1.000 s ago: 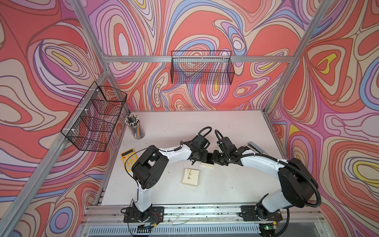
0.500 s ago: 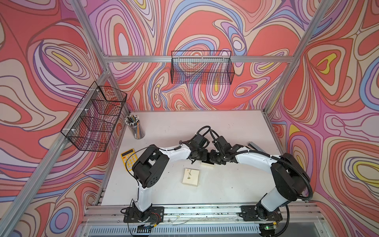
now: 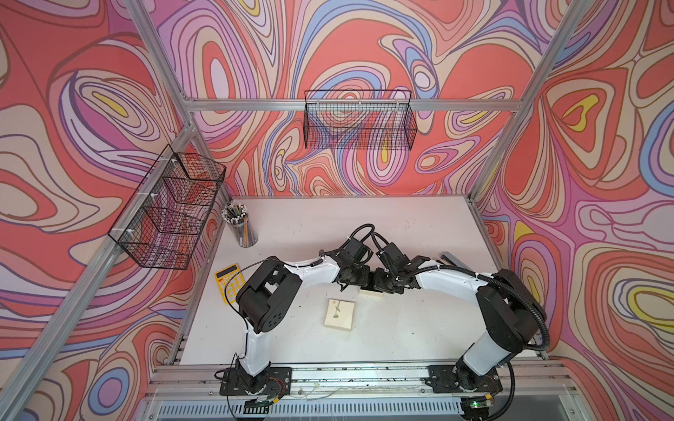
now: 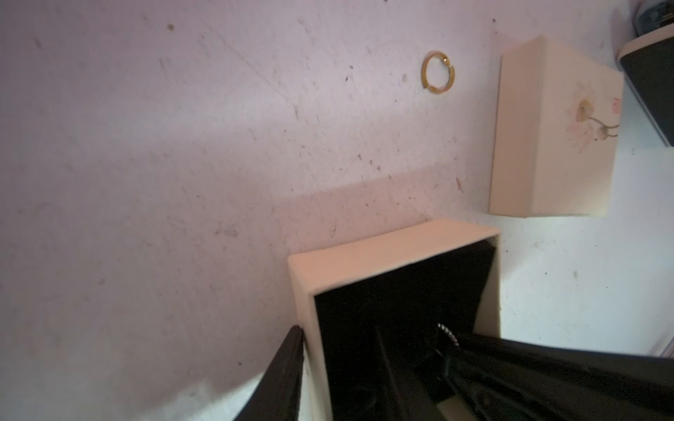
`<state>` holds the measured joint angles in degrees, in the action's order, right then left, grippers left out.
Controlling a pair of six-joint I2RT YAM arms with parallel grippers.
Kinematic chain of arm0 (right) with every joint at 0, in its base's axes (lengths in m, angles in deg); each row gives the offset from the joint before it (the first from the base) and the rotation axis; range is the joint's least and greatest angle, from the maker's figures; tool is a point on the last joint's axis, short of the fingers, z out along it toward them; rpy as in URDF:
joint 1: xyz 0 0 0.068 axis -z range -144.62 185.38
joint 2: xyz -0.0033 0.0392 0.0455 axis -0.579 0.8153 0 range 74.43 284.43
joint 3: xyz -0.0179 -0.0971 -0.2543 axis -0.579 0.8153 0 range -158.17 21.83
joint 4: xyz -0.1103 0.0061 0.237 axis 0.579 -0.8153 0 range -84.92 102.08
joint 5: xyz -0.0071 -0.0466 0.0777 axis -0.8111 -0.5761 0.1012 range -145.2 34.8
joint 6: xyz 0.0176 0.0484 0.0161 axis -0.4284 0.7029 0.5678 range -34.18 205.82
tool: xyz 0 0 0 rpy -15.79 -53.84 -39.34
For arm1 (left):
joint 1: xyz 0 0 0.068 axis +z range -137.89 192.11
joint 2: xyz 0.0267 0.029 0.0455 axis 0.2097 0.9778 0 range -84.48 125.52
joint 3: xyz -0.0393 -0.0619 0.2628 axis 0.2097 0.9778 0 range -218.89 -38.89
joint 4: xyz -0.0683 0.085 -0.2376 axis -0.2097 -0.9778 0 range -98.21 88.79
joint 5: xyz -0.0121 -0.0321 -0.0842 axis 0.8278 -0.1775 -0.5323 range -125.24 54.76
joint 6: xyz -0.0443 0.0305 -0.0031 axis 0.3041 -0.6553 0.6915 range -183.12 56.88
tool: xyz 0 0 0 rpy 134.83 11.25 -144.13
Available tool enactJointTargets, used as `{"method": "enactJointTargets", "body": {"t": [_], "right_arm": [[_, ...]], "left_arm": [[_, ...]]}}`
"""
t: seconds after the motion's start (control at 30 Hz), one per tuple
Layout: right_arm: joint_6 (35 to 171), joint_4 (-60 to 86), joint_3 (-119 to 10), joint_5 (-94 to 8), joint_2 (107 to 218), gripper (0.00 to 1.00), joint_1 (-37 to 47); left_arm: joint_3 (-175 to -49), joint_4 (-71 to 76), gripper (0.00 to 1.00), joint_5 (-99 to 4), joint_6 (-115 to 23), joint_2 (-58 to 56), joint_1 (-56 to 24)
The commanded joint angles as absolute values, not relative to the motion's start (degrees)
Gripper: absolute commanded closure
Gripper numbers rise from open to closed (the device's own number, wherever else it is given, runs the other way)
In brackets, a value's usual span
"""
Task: Take the rings out of the lift-off lid box
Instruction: Take out the ring from the jewelry box.
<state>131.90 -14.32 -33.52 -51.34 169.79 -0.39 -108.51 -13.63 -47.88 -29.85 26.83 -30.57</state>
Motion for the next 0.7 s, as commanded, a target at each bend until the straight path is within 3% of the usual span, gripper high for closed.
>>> {"method": "enactJointTargets", "body": {"t": [0.0, 0.67], "right_arm": [[131.7, -14.6, -34.5, -52.1, 170.5, 0.96, -0.7], [132.6, -12.3, -33.4, -51.9, 170.8, 1.0, -0.7]], "left_arm": [[-109.2, -13.7, 0.64, -49.1, -29.3, 28.6, -30.3], [-104.9, -5.5, 0.52, -55.1, -27.1, 27.3, -30.6]]}}
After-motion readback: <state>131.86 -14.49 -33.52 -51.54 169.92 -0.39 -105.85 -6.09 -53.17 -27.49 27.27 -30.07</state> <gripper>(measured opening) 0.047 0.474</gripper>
